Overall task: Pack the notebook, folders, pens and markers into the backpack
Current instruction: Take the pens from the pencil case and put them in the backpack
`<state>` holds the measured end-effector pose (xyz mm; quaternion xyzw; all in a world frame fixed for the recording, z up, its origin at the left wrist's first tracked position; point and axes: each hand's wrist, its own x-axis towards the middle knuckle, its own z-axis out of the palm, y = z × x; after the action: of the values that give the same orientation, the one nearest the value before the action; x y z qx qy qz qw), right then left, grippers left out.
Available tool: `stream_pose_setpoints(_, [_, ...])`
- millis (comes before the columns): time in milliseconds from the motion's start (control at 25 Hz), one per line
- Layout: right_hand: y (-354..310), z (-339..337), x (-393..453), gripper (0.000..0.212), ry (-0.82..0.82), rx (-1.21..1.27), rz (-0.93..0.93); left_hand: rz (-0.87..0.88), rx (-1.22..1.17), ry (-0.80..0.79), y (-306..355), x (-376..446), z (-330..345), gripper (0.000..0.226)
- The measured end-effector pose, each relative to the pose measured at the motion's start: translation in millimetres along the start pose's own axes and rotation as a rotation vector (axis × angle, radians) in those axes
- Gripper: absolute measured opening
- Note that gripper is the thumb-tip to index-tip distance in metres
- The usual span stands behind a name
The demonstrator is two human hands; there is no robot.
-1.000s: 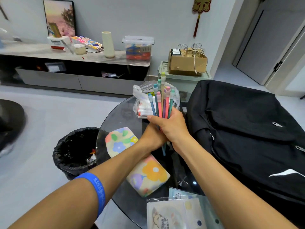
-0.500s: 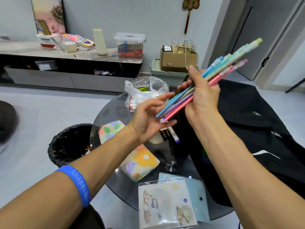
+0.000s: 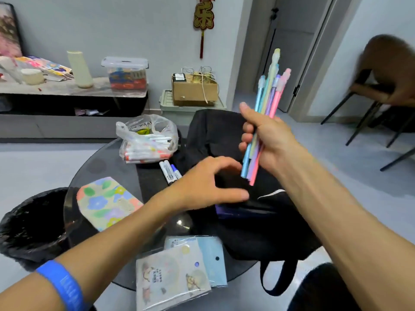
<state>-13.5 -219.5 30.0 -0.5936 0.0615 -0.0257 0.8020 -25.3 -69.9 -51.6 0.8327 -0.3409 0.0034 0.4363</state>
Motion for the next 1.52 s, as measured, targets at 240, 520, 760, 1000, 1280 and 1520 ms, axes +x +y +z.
stream_pose_setpoints(240, [-51.8, -80.2, -17.7, 0.027, 0.019, -0.028, 0.074, -0.092, 0.085, 0.024, 18.9, 31.8, 39.4, 0.037])
stream_pose_setpoints(520, [-38.6, -146.2, -49.2, 0.012, -0.468, -0.812, -0.006, -0.390, -0.418, 0.643, 65.5, 145.8, -53.8, 0.032])
stream_pose_setpoints(760, [15.0, -114.9, 10.9, 0.014, -0.216, -1.826, -0.236, -0.150, -0.423, 0.629, 91.6, 174.0, -74.9, 0.025])
stream_pose_setpoints(1000, [38.3, -73.3, 94.2, 0.028, -0.164, -1.943, -0.391, -0.097, -0.365, 0.512, 86.4, 158.3, -79.6, 0.026])
stream_pose_setpoints(1280, [69.9, -68.6, 128.0, 0.037, -0.236, -1.952, -0.366, -0.082, -0.376, 0.466, 77.1, 157.6, -80.7, 0.029])
stream_pose_setpoints(1520, [62.4, -67.6, 107.1, 0.025, -0.094, -1.882, -0.330, -0.179, -0.360, 0.562, 62.2, 162.1, -81.6, 0.031])
